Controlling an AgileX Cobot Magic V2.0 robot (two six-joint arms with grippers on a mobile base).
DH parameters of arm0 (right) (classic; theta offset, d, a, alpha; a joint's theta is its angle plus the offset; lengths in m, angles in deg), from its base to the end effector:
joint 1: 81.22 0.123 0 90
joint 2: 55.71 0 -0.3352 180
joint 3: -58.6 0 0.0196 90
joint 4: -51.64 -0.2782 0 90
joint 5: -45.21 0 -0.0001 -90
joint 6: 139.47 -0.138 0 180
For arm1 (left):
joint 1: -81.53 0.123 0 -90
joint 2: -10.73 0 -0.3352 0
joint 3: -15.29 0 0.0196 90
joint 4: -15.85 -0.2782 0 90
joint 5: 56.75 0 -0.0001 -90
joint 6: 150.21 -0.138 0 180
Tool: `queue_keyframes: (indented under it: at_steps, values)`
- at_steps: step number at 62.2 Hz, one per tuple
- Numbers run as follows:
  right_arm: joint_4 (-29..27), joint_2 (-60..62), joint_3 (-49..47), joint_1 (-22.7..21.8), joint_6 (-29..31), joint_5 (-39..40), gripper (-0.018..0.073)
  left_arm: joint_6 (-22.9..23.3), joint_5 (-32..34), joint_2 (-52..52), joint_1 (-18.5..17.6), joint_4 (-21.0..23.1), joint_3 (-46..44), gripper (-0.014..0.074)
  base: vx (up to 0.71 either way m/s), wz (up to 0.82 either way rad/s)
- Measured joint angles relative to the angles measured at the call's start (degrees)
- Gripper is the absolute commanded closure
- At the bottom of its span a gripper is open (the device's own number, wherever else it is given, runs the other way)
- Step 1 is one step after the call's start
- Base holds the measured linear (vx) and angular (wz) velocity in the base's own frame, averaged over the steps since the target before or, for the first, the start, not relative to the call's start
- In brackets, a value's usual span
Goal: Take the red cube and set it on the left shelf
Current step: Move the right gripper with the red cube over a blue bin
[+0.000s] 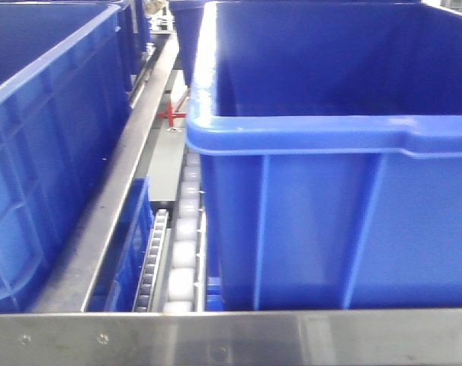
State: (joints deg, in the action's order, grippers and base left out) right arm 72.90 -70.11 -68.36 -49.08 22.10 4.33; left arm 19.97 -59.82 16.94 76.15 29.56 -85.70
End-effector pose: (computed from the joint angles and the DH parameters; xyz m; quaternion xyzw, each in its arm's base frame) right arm 0.0626 0.0006 0.2934 -0.1372 0.7860 0.0835 0.5970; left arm 0.0798 -0.0093 0.2062 0.0137 0.6958 -0.0623 0.7154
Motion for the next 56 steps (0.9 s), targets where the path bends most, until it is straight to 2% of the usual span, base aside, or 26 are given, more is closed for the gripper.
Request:
queue_keyframes:
  at_steps: [56]
  values:
    - [0.0, 0.0, 0.0, 0.0, 0.0, 0.0, 0.0501, 0.0, 0.0, 0.0, 0.0, 0.0, 0.0, 0.0495, 0.02, 0.05]
